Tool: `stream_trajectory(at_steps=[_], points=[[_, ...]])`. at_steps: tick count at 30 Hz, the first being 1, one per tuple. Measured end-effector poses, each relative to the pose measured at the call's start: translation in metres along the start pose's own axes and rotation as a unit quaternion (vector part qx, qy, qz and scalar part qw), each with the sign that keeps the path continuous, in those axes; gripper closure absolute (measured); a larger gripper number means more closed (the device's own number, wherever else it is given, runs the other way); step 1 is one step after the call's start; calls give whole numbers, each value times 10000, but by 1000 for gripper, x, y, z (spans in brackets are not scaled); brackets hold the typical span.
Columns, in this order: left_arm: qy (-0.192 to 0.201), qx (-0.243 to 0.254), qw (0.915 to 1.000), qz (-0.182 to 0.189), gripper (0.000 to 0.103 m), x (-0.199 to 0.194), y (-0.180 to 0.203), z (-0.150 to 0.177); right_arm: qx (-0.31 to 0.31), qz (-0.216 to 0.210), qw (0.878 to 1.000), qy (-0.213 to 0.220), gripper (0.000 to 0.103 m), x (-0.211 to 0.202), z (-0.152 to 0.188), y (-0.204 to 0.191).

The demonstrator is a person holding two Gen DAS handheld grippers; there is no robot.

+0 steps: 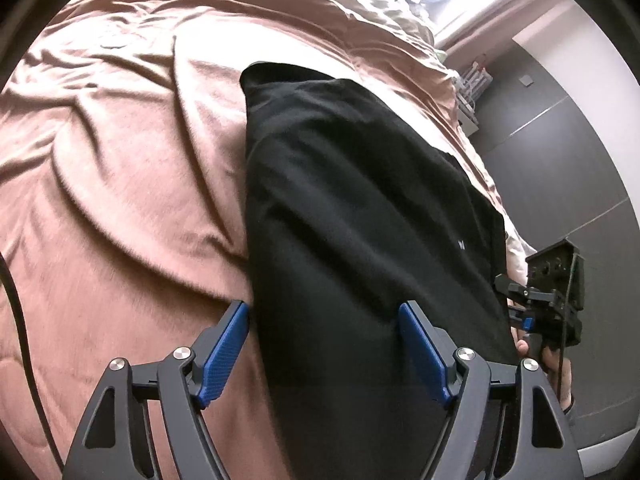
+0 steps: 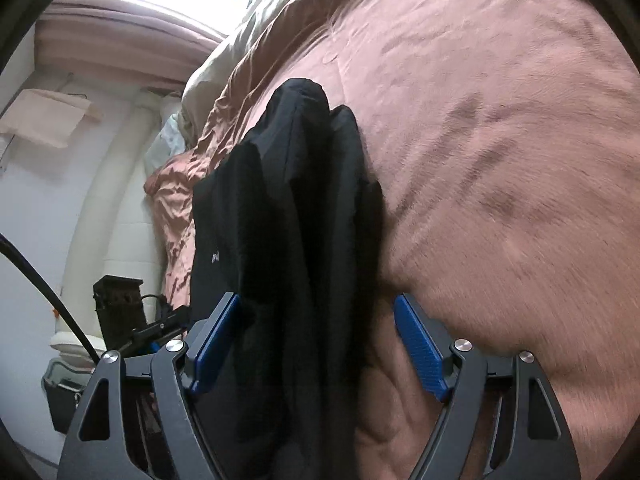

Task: Fold large clothes
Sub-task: 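Grasp the folded black bundle with the right tool while the left tool grasps it too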

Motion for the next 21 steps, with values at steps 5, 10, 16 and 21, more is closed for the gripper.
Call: stream_trajectory(at_steps=[5,10,16,21], points=[[30,-8,10000,86,27,4,-2,-7,64,-153,9999,19,26,11,-17,5],[19,-135,9997,211,33,12,-5,-13,229,-479,9986,-54,34,31,-30,13],[33,-211,9995,236,51,5,-7,-11,351,-1007,9939,-266,77,44,-31,23],[52,-225,9993,305,71,-7,-3,-12,-26,-1033,9946,-132,88,36,-31,2]])
Point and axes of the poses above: each gripper's, at about its wrist camera, not at the fingertips, and x roughly the way its jaws point, y to its right, z to its underside, the point moved 3 cm from there along x, roughly the way its jaws point, and after that the axes turned 7 degrees about -z, right-handed, at the moved point
